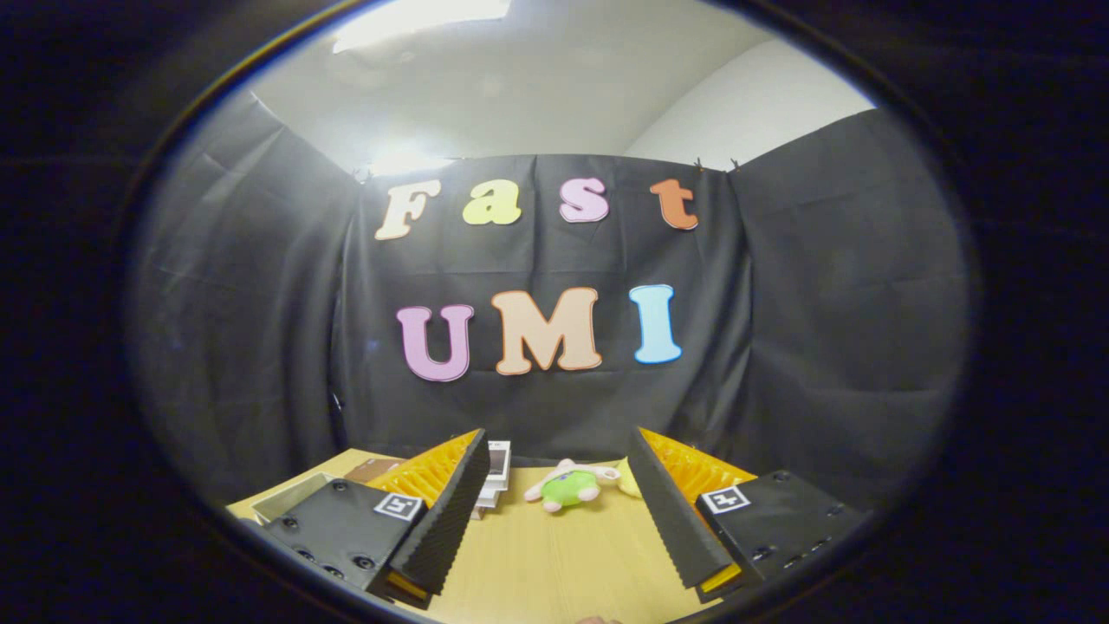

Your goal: Open the storage box then place both shoes into the box .Put the left shoe in first, then the right shoe, with the right side of both shoes facing outward in a uniform manner.

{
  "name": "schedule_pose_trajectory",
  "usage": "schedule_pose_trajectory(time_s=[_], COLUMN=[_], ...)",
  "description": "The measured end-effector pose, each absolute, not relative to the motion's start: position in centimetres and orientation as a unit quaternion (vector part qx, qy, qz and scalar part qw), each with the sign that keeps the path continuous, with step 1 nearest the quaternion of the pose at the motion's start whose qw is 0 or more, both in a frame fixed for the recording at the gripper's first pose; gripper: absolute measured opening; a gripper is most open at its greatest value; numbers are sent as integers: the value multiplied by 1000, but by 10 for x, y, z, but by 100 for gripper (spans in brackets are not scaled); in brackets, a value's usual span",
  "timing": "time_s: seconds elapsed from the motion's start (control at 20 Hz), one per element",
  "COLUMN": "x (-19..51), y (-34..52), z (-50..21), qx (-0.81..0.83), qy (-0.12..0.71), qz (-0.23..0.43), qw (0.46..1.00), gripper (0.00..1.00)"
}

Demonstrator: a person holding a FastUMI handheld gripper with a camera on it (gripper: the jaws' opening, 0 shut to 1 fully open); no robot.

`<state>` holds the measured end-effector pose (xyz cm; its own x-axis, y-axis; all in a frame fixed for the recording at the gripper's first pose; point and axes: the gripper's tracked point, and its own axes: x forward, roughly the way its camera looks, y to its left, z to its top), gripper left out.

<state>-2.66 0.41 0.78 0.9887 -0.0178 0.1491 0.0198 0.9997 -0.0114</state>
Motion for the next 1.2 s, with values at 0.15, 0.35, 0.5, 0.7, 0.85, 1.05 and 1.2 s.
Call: schedule_pose_trajectory(time_s=[0.15, 0.35, 0.5, 0.7, 0.85, 1.05, 1.2], x=[-31, -33, -34, -36, -37, -46, -40], y=[3, -1, -11, -30, -46, -72, -89], z=[4, 1, 3, 7, 8, 19, 19], qx=[-8, 0, 9, 10, 17, 10, 11], qy=[-73, -66, -68, -75, -75, -76, -76], qz=[-14, -18, -21, -32, -38, -47, -51], qw=[997, 998, 997, 997, 996, 996, 996], gripper=[100, 100, 100, 100, 100, 100, 100])
